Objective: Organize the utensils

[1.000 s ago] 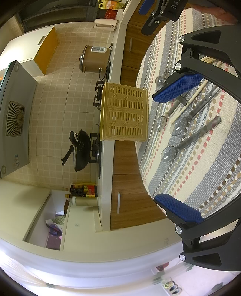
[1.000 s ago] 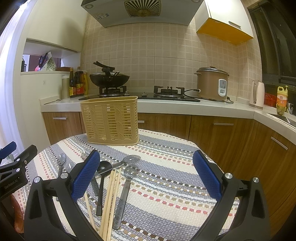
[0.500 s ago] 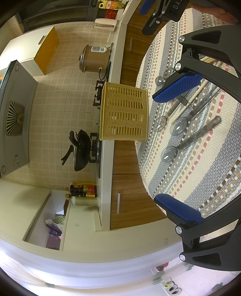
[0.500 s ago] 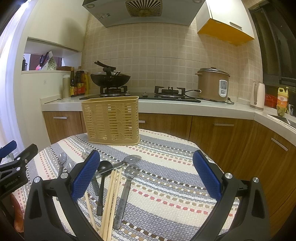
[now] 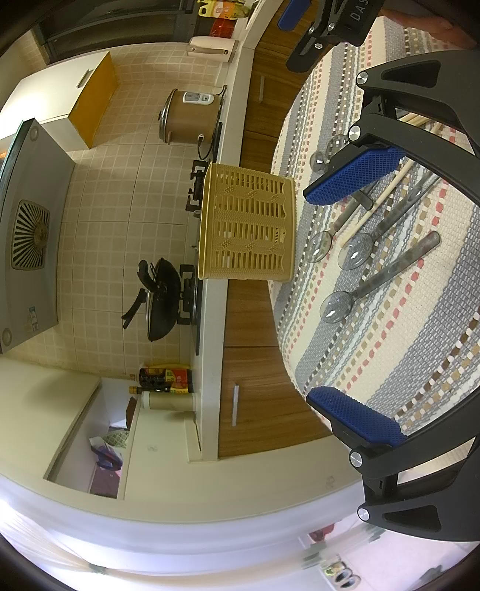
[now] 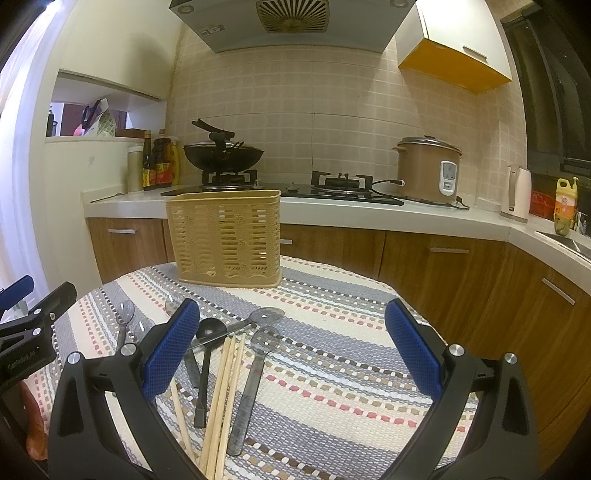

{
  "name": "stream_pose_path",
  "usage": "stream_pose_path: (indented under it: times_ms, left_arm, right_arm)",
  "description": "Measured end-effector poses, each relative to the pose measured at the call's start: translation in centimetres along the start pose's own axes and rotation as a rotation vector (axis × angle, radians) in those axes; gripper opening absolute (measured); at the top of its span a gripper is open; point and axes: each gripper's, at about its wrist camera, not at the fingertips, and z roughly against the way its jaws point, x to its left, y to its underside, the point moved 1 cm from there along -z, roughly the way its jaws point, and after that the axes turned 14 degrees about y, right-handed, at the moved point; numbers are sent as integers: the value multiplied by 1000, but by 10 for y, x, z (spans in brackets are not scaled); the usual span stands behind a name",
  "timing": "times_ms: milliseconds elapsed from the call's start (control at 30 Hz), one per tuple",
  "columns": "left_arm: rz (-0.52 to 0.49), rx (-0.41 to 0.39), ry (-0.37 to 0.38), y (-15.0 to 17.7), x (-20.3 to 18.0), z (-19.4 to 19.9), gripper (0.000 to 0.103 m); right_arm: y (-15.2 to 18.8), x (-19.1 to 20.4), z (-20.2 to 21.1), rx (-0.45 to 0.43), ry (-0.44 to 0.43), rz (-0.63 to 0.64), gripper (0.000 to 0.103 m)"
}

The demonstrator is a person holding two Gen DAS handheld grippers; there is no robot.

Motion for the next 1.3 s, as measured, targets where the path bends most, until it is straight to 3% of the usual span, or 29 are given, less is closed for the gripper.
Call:
stream_pose_path:
  times_ms: [367,500,667,800,1100,1233,1300]
  left_arm:
    - [7,3,-3,0,1,-1,96]
    - [36,31,8,1,6,-5,96]
    - [100,182,50,3,24,-22,94]
    - [204,349,137,0,52,-41,79]
    - [287,501,190,-12,80,-74,75]
    - [336,601,223,-17,87,-98,67]
    - [374,634,246,-17,92,-106,66]
  right_arm:
    - [0,1,0,2,9,2,95]
    - [0,-3,-4,12,56,-20,95]
    - [4,-8,-18,99,60,-60,95]
    - [-2,-8,-33,180,49,-33,95]
    - [-38,4,-51,195,-3,43,95]
    - [-52,14,-77,378,-106,38,95]
    - [-56,20,-92,493,-160,22,86]
